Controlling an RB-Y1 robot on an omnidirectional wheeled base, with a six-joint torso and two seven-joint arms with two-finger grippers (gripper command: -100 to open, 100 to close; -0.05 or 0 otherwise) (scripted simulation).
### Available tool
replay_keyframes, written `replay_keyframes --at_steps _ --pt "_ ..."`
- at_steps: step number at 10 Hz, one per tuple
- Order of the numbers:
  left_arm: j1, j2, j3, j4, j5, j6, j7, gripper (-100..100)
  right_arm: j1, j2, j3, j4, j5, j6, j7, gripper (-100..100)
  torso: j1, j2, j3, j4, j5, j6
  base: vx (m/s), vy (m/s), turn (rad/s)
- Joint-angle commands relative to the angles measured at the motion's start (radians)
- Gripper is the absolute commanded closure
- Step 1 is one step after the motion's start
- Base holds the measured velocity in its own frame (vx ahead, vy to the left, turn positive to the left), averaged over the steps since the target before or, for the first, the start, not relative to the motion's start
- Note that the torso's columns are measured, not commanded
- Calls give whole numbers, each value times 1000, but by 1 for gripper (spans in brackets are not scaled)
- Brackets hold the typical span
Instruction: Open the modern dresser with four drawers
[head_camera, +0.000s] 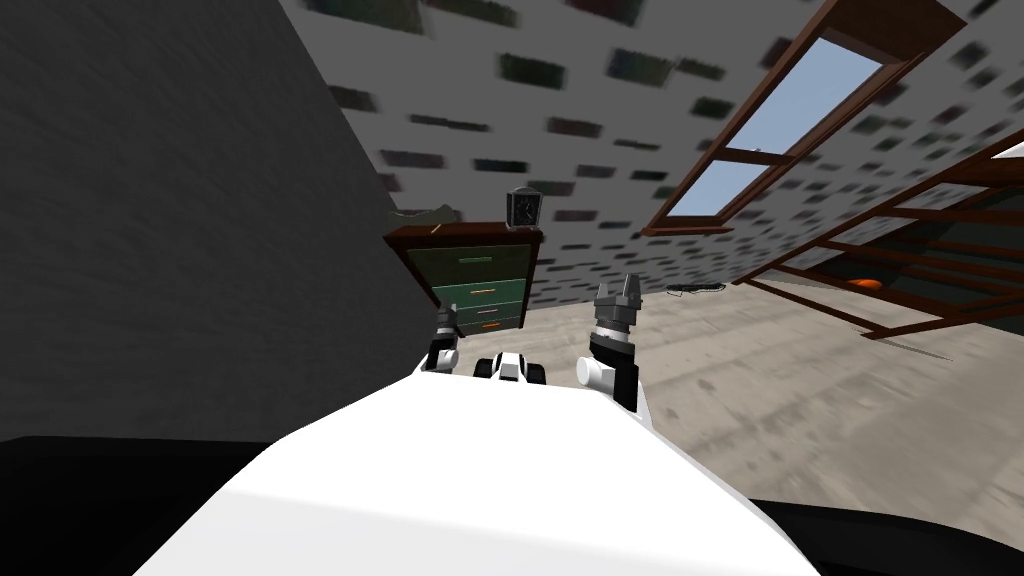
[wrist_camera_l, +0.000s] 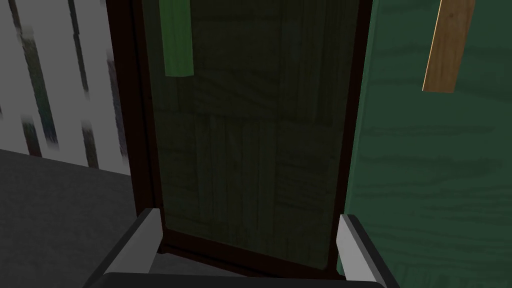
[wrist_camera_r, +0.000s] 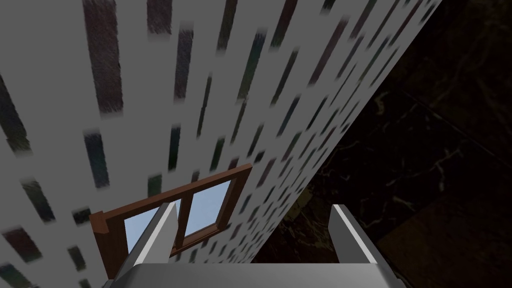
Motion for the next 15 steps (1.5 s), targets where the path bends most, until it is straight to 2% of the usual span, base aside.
replay_keyframes --at_steps 1,8,9,12,15 --pt "-17 -11 -1 60 18 -10 -8 -100 0 0 0 0 0 0 0 0 0 -1 -1 0 0 0 88 -10 -14" --pt "-81 -33 -6 260 72 -63 -27 -100 0 0 0 0 0 0 0 0 0 0 0 0 0 0 85 -13 -28" --pt "-81 -33 -6 272 72 -63 -27 -100 0 0 0 0 0 0 0 0 0 -1 0 0 0 0 64 -9 -16" --pt "-111 -37 -9 371 97 -89 -36 -100 0 0 0 0 0 0 0 0 -1 -1 -1 0 0 0 75 -18 -28" --pt "-132 -36 -10 443 116 -107 -42 -100 0 0 0 0 0 0 0 0 1 -1 -1 0 0 0 88 -5 -25"
